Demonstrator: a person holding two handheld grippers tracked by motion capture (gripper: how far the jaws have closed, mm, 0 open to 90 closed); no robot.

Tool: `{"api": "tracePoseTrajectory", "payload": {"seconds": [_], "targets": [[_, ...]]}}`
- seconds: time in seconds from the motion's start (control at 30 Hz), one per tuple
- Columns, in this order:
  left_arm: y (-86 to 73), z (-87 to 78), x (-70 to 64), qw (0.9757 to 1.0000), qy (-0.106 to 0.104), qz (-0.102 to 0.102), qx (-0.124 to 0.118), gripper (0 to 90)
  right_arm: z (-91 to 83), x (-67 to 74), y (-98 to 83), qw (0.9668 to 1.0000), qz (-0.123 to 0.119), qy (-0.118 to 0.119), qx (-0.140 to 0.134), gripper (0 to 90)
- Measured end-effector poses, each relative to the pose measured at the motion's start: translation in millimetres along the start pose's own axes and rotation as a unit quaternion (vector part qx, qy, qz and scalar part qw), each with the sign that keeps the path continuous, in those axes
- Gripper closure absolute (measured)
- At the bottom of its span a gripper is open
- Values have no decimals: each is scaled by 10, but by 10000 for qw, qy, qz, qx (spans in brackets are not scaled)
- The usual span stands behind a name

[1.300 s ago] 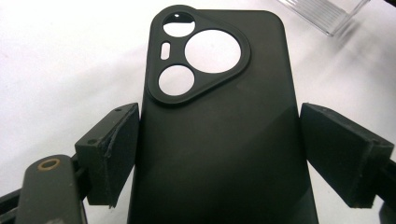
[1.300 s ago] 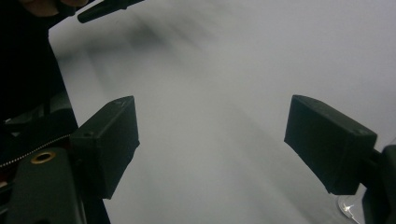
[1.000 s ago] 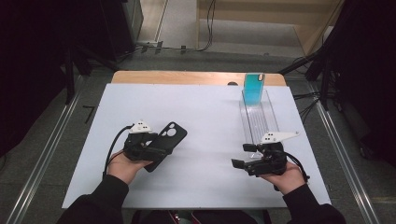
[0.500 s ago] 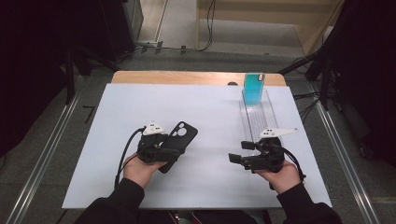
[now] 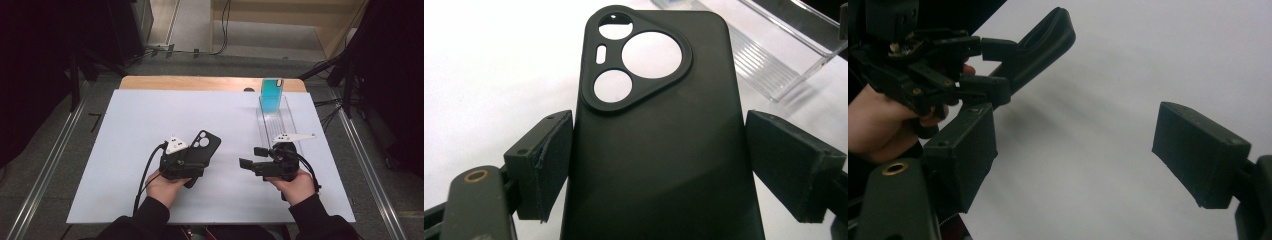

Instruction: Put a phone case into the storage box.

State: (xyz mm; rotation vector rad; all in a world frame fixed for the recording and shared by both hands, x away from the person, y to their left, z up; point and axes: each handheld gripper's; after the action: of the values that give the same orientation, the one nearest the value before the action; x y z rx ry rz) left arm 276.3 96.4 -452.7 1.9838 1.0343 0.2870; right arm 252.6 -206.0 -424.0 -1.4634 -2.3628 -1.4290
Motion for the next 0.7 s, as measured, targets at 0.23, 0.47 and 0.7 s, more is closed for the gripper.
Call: {"api": "tracePoseTrajectory", "payload": {"seconds": [0.23, 0.47, 0.7], "targets": [[-88, 36, -102, 9991, 142, 43, -395, 154, 52, 36, 59, 10000, 90, 25, -16, 199], [-162, 56, -151, 9976, 55, -21, -684, 155, 97, 42, 113, 9998, 190, 71, -94, 199], [-205, 90, -218, 9959, 98, 23, -903, 154, 168, 72, 190, 9999, 154, -24, -50, 200]]}}
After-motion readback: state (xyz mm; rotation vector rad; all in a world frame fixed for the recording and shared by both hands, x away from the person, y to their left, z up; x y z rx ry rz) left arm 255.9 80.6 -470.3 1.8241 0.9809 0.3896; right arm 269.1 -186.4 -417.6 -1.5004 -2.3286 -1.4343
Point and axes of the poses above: each handheld gripper's, and its own axes: z roughly forward along the jaws, y roughly out of its top, x roughly to its left, and after that the axes turned 3 degrees about x, right-handed
